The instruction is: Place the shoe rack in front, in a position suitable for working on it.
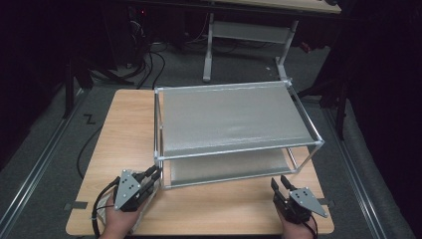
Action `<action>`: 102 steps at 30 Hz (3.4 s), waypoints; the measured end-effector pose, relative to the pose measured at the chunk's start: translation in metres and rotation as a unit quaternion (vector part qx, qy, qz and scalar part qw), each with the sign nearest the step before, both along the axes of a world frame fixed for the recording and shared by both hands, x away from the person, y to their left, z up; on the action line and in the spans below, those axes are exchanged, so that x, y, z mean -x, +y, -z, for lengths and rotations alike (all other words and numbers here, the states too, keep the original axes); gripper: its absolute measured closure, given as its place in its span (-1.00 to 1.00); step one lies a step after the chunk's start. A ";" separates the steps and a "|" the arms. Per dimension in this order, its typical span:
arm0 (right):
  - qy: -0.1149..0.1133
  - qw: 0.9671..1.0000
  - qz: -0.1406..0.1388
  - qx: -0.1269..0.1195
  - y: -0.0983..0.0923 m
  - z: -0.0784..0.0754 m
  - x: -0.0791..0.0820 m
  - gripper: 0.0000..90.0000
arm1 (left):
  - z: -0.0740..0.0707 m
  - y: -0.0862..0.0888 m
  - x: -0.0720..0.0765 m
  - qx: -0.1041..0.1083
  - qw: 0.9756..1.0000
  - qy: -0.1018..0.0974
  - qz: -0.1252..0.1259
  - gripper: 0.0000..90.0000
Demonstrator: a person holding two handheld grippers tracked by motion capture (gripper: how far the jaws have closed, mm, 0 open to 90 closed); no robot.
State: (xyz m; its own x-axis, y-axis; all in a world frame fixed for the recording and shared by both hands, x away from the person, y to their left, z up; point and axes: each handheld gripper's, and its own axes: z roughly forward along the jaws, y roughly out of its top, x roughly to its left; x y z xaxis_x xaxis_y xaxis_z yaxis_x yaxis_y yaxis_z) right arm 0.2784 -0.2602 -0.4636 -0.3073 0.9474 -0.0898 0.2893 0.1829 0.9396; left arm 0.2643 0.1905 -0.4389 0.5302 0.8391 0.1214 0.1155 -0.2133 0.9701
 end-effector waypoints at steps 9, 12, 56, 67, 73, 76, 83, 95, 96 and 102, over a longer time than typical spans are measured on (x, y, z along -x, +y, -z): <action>0.000 0.999 -0.035 0.005 0.018 0.000 -0.010 0.38 | 0.011 0.025 0.022 -0.024 0.999 0.021 -0.026 0.41; -0.002 0.999 -0.041 0.004 0.023 -0.001 -0.015 0.36 | 0.018 0.038 0.029 -0.039 0.998 0.043 -0.039 0.18; -0.004 0.997 -0.074 0.006 0.045 0.000 -0.022 0.32 | 0.021 0.057 0.055 0.022 0.999 0.003 0.041 0.46; 0.000 0.997 -0.072 0.006 0.042 0.001 -0.020 0.32 | 0.032 0.025 0.026 -0.016 0.998 0.048 0.047 0.17; 0.002 0.998 -0.070 0.005 0.041 0.002 -0.019 0.32 | 0.034 0.013 0.017 -0.019 0.998 0.053 0.041 0.17; 0.003 0.998 -0.069 0.005 0.041 0.002 -0.019 0.32 | 0.030 0.010 0.016 -0.020 0.998 0.041 0.038 0.29; 0.003 0.998 -0.068 0.007 0.042 0.003 -0.020 0.32 | 0.027 0.005 0.017 -0.019 0.999 0.017 0.026 0.33; 0.002 0.997 -0.071 0.007 0.043 0.003 -0.019 0.32 | 0.053 0.007 0.006 -0.050 0.994 0.093 0.030 0.45; 0.002 0.998 -0.070 0.008 0.043 0.003 -0.019 0.32 | 0.056 0.007 0.005 -0.058 0.992 0.105 0.031 0.45; 0.000 0.997 -0.072 0.006 0.042 0.002 -0.019 0.32 | 0.064 0.006 0.001 -0.077 0.986 0.145 0.032 0.49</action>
State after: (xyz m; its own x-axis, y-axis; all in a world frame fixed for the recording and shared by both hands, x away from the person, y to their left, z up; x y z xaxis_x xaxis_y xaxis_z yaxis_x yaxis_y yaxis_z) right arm 0.2975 -0.2185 -0.4658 -0.4405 0.8922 -0.1000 0.2594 0.2331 0.9372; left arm 0.2631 0.1970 -0.5031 0.6119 0.7869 0.0804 0.3650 -0.3710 0.8539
